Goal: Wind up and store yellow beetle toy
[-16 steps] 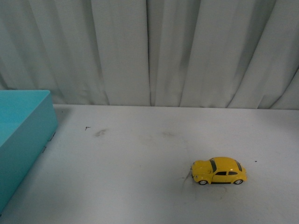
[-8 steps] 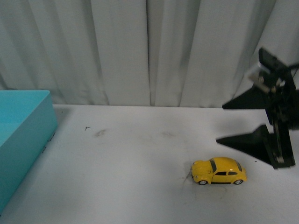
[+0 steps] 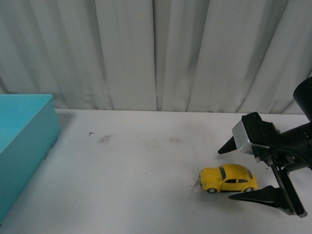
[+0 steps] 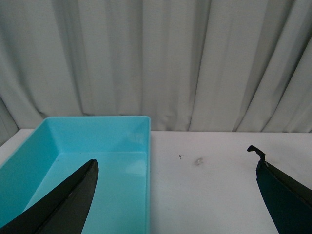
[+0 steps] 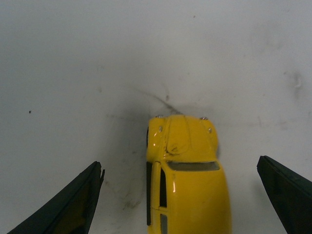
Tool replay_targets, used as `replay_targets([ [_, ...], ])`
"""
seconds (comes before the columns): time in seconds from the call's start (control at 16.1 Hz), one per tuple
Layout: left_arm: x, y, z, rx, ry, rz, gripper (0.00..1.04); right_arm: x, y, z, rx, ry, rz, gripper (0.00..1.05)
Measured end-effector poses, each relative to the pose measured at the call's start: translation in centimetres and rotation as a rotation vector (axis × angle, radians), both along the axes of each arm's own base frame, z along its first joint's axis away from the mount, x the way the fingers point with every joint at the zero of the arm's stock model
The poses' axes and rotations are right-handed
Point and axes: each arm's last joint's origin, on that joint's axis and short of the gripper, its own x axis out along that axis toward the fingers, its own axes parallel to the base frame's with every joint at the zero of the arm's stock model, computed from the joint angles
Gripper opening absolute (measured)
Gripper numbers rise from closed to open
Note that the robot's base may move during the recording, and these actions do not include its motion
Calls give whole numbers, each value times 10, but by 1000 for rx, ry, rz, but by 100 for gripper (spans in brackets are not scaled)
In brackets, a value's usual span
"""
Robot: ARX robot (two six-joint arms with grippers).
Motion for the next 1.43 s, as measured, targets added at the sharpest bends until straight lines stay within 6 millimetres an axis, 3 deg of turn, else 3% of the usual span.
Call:
replay_targets([
  [0.19, 0, 0, 0, 0, 0, 0, 98, 10, 0, -12, -38, 36, 14, 98],
  [0.5, 0, 0, 0, 0, 0, 0, 98, 18, -1, -9, -61, 65, 21, 97],
  [0.62, 0, 0, 0, 0, 0, 0, 98, 18, -1, -9, -71, 63, 21, 81],
  [0.75, 0, 0, 0, 0, 0, 0, 98, 18, -1, -9, -72, 63, 21, 76],
  [0.93, 0, 0, 0, 0, 0, 0, 98, 18, -1, -10, -83, 62, 19, 47],
  [1.0, 0, 0, 0, 0, 0, 0, 98, 19, -1, -10, -82, 61, 19, 42],
  [1.43, 0, 0, 0, 0, 0, 0, 98, 10, -9, -17, -49, 62, -4, 41],
])
